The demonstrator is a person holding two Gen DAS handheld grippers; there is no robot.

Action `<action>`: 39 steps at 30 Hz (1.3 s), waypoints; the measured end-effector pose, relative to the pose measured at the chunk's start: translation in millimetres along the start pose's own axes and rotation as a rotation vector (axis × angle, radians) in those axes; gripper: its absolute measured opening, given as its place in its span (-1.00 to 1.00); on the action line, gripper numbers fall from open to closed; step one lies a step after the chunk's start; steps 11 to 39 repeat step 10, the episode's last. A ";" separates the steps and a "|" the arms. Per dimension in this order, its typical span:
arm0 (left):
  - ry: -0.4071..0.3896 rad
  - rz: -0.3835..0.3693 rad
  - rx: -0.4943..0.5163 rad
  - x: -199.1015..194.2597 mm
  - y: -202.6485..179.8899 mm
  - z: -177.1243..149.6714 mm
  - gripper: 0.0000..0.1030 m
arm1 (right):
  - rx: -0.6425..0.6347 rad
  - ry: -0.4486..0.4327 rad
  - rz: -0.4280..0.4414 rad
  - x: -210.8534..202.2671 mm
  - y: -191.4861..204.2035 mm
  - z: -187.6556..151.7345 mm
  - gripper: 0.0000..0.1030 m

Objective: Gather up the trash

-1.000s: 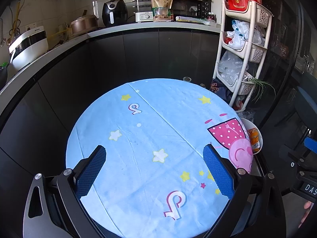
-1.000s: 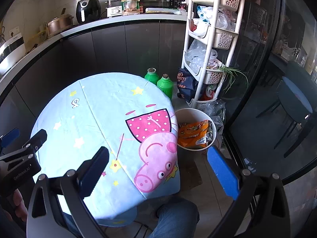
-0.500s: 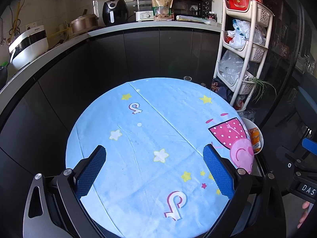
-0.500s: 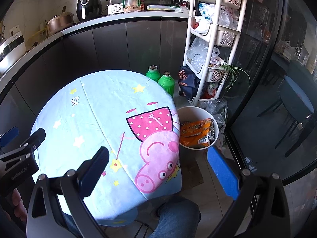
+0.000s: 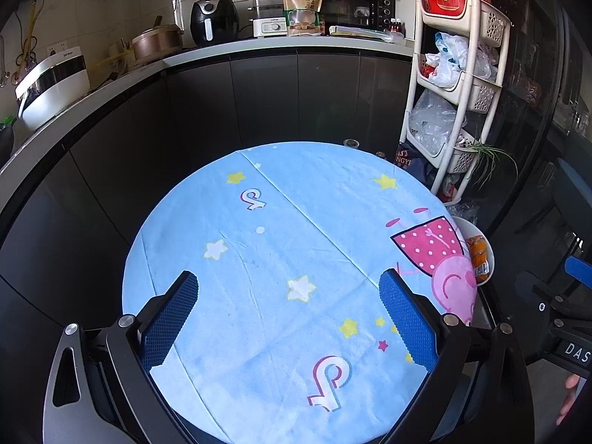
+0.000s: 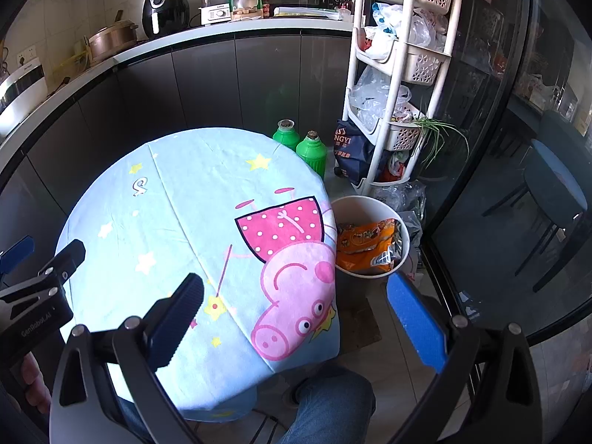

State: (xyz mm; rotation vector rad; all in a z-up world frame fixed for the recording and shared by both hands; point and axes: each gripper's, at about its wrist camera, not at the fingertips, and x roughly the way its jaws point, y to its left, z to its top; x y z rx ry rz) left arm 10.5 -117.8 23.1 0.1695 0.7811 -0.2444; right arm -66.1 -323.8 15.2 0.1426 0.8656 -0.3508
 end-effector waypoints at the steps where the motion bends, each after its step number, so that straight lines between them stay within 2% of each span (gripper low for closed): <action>1: 0.001 -0.001 0.001 0.3 -0.3 -0.5 0.84 | 0.000 0.001 0.000 0.4 0.1 -0.2 0.94; 39: -0.002 0.008 0.000 -0.4 1.9 0.2 0.84 | -0.001 0.000 0.001 -0.2 0.1 0.6 0.94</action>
